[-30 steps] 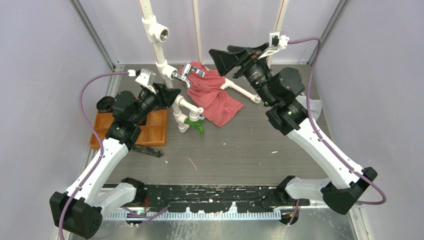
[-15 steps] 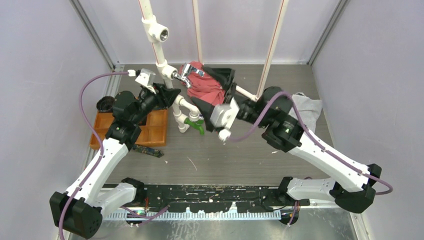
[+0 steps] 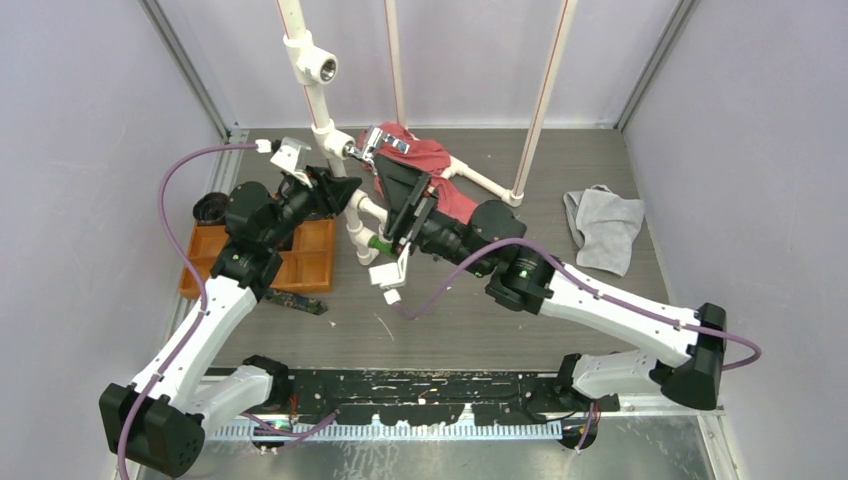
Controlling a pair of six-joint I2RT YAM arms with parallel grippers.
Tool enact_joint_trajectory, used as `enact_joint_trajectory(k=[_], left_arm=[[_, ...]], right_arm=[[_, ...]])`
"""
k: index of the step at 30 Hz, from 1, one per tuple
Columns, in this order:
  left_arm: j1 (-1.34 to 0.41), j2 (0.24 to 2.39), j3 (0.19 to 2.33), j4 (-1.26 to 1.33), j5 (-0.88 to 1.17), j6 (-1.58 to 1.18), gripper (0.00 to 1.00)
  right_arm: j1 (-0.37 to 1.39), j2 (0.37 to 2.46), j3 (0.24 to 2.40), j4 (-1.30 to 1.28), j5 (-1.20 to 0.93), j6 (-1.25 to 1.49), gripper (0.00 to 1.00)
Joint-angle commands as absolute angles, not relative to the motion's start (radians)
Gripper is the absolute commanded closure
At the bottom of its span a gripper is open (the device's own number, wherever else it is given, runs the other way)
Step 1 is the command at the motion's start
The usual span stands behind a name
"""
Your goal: Install the water faucets
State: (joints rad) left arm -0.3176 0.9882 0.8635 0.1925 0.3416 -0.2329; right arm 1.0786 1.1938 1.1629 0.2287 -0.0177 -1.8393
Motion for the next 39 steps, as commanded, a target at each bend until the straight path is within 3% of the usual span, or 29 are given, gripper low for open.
enact_joint_trajectory(k=[1,9,18,25,35,39], left_arm=[[-0.316,0.978,0.892,0.224,0.372,-0.355,1.0],[-0.316,0.972,0.883,0.222,0.369,-0.347,1.0],[-0.316,0.97,0.876,0.225,0.367,-0.344,1.0],[-0.316,0.965,0.87,0.227,0.364,-0.342,1.0],[-0.316,0.97,0.863,0.238,0.367,-0.349,1.0],[-0.317,0.974,0.861,0.239,0.369,-0.351,1.0]], right_arm=[[1.07,1.256,1.17,0.41,0.075,-2.076,0.0],[1.02,1.348,1.229,0.423,0.069,-2.113,0.0],[0.988,1.401,1.298,0.457,0.062,-2.055,0.11],[0.984,1.403,1.303,0.44,0.061,-1.988,0.43],[0.986,1.361,1.392,0.17,-0.006,-1.577,0.88],[0.986,1.356,1.461,0.036,-0.07,-1.31,0.94]])
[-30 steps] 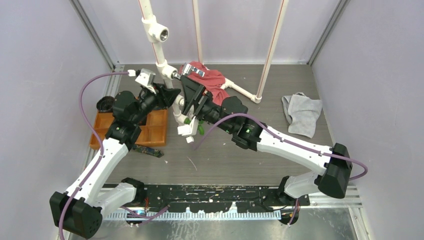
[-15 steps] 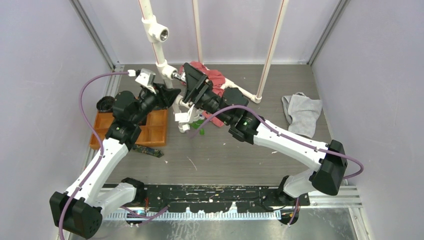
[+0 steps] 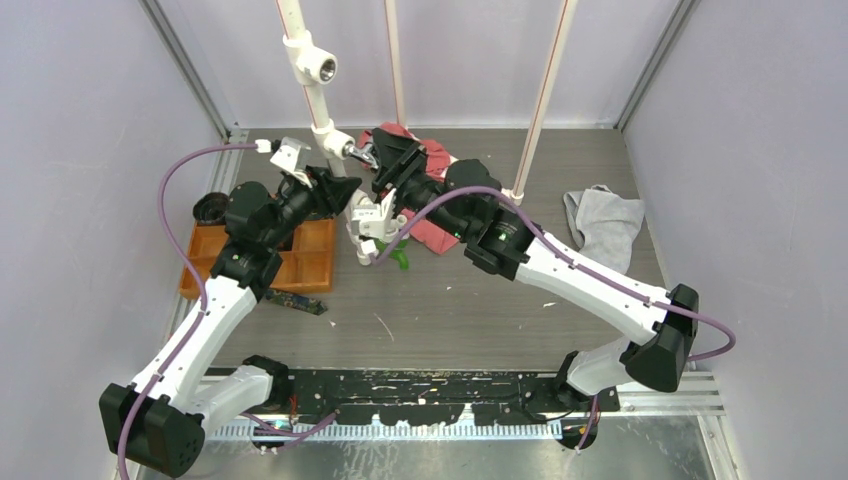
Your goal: Install the water faucets
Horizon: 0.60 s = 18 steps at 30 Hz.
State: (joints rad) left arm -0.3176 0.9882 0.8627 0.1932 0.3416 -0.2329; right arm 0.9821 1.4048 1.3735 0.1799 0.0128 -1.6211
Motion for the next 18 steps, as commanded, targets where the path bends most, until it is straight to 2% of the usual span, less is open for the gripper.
enact_joint_trajectory(k=[1,10,18], left_arm=[[-0.316,0.974,0.861,0.24,0.368,-0.351,1.0],[-0.316,0.972,0.856,0.243,0.372,-0.358,1.0],[-0.316,0.959,0.84,0.25,0.373,-0.36,1.0]], right_arm=[[0.985,1.355,1.463,0.031,-0.081,-1.252,0.94],[0.982,1.361,1.516,0.022,-0.139,-0.679,0.95],[0.939,1.397,1.592,-0.014,-0.293,-0.19,0.96]])
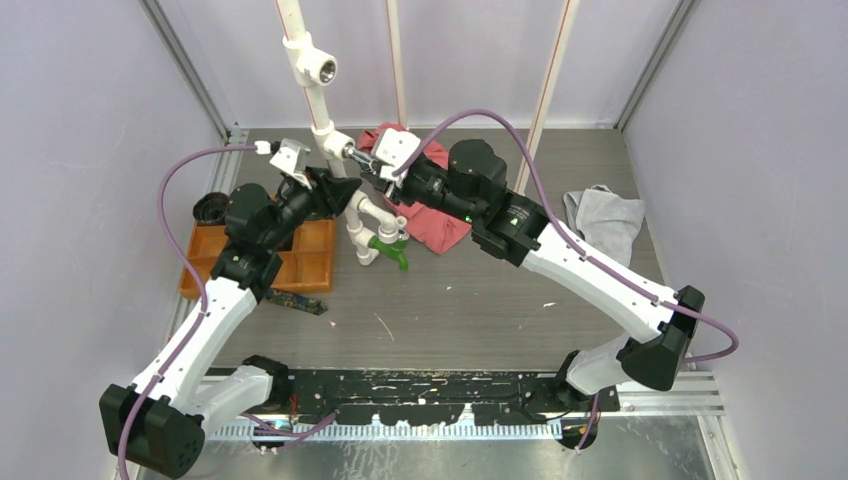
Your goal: Install the water faucets
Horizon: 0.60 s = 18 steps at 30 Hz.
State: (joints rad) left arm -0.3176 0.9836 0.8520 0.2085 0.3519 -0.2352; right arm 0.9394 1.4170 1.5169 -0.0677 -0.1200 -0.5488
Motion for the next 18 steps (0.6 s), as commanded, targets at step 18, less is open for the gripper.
enact_joint_trajectory(k=[18], left_arm=[[-0.316,0.958,0.828,0.28,0.384,-0.38,1.0]], right_arm=[[0.762,1.424,1.453,0.532,-0.63,0.889,0.79]])
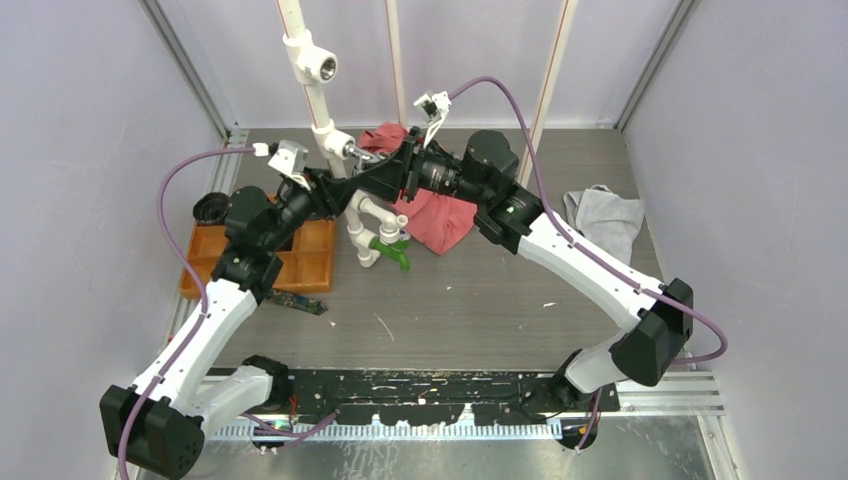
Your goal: Install the water faucets
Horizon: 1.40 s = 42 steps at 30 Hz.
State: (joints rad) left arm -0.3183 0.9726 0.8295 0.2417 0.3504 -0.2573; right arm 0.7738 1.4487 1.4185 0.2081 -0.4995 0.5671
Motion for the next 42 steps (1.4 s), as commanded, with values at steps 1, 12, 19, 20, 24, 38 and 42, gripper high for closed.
enact_joint_trajectory(k=[1,12,19,20,24,38,42], left_arm=[[-0.316,0.957,0.828,0.281,0.384,-0.38,1.0],[-0.317,0.966,0.833,0.282,0.384,-0.379,1.0],[-0.317,0.972,0.846,0.277,0.388,-0.379,1.0],[-0.317,0.973,0.847,0.277,0.389,-0.379,1.0],[-0.317,0.98,0.847,0.283,0.387,-0.386,1.0],[-0.318,0.971,0.85,0.258,0.38,-0.373,1.0],[-0.317,0.976,0.85,0.255,0.378,-0.367,1.0]], right_arm=[[0.762,1.418,1.441,0.54,-0.63,0.884,0.68],[0.76,1.228,1.372,0.24,-0.419,0.493,0.07],[0.8,1.119,1.425,0.007,-0.306,-0.152,0.0],[0.823,1.106,1.443,-0.027,-0.281,-0.288,0.0],[0.887,1.07,1.436,-0.072,-0.219,-0.557,0.01],[1.27,1.168,1.197,0.264,0.237,-1.863,0.0],[1.282,1.198,1.159,0.305,0.264,-2.043,0.0]])
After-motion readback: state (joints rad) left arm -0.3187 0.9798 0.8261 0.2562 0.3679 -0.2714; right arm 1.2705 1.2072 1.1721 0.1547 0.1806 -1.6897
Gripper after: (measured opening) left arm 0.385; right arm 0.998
